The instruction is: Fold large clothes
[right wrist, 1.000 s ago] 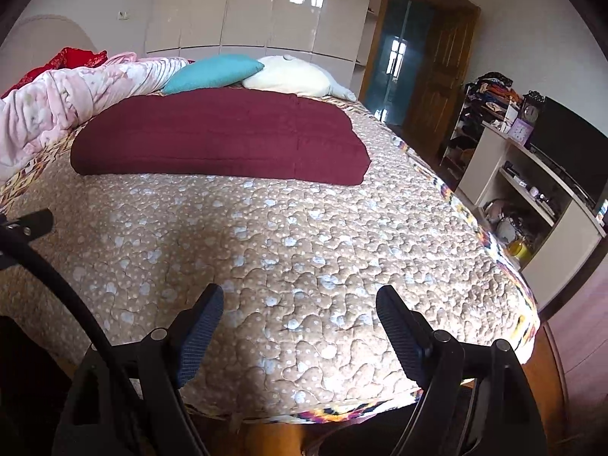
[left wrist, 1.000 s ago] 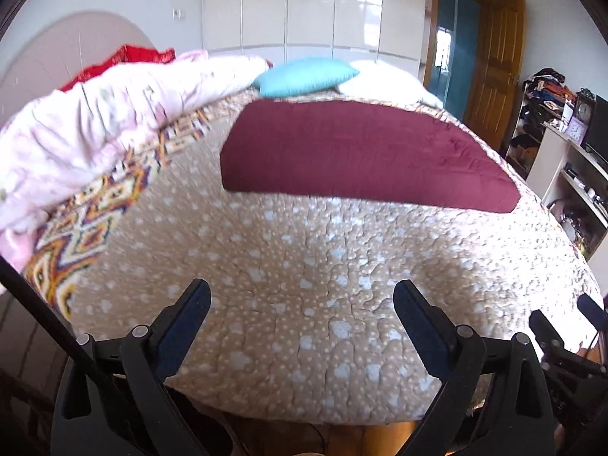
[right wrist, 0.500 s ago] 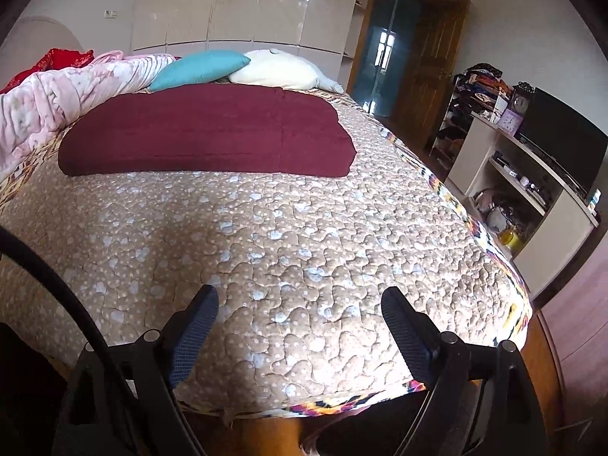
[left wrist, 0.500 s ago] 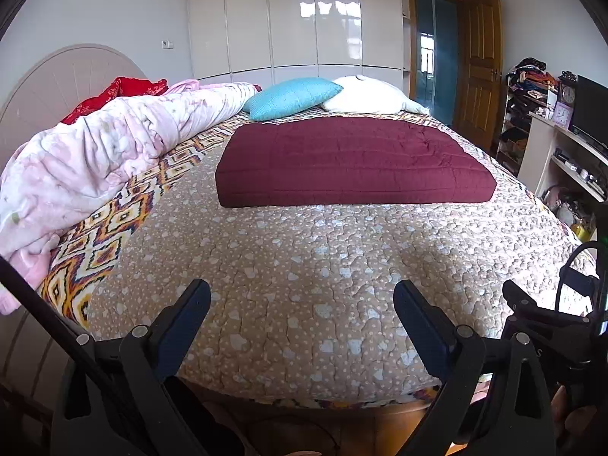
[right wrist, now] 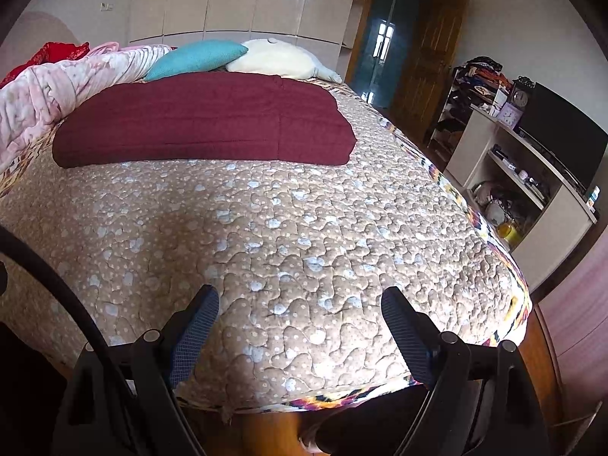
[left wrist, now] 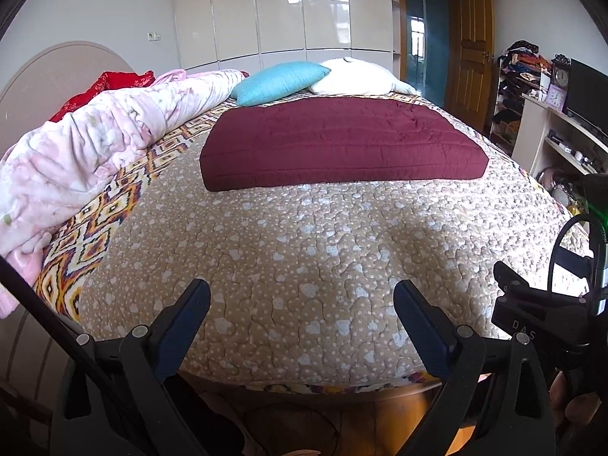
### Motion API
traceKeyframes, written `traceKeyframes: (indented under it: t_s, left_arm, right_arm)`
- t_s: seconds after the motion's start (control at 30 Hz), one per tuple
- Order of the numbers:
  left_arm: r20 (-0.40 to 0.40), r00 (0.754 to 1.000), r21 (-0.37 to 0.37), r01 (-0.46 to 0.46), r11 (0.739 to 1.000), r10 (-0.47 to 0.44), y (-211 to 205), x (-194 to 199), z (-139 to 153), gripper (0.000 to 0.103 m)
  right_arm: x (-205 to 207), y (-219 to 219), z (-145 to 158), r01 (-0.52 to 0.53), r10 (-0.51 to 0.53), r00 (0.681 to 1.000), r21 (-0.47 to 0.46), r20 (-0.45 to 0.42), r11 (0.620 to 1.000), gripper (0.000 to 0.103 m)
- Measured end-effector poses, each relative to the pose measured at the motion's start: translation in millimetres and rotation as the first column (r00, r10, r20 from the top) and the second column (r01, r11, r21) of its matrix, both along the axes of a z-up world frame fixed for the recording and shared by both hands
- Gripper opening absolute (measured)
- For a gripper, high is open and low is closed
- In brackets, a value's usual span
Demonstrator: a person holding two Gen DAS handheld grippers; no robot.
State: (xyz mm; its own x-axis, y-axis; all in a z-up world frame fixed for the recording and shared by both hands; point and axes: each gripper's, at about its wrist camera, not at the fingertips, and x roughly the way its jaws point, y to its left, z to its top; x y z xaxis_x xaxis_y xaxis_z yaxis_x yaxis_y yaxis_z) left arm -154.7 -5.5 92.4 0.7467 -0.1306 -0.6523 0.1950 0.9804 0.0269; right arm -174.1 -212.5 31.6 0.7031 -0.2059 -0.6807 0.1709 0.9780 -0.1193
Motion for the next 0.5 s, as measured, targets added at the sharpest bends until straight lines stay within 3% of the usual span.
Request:
traceKeyframes:
  t_s: [0.5]
  left_arm:
    - [-0.051, 0.999, 0.002, -0.01, 1.0, 0.01, 1.1, 4.7, -9.6, 0.097]
  right_arm:
    - [1.8, 1.3, -6.3, -0.004, 0.004, 1.0, 0.008, -0.024, 1.0, 0.09]
